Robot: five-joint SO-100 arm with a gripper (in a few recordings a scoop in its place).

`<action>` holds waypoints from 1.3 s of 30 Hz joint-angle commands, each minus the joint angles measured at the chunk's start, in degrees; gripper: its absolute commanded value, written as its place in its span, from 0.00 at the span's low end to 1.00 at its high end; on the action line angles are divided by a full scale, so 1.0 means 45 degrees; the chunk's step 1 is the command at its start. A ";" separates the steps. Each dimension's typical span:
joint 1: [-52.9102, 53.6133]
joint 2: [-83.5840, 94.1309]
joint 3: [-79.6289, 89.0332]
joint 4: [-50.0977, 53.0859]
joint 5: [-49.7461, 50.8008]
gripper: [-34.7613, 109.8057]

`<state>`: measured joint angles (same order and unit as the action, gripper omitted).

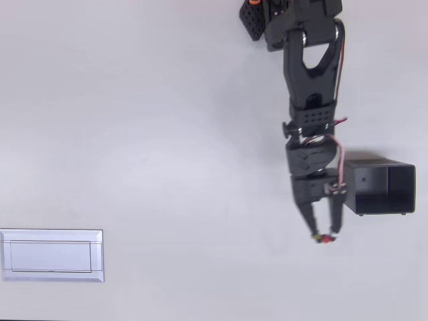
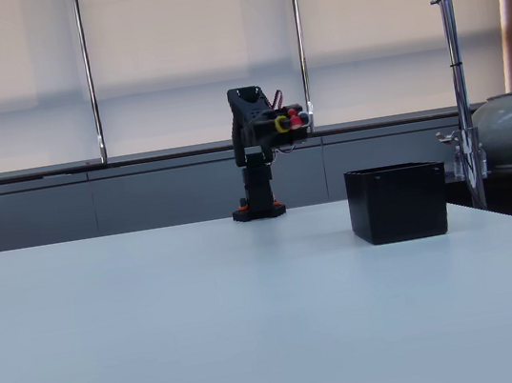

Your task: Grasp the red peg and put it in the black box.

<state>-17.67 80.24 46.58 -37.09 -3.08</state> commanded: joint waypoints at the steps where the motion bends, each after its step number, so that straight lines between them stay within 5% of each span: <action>1: -0.1074 -0.1289 0.0137 -0.0039 0.0586 0.24; 14: -0.3613 0.1133 0.0215 -0.2129 0.1914 0.24; 32: -0.3652 0.3301 0.0957 -0.2148 0.0762 0.24; 39: -0.3516 0.3242 0.0918 -0.2148 0.0723 0.34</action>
<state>-33.49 95.54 46.32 -44.12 0.18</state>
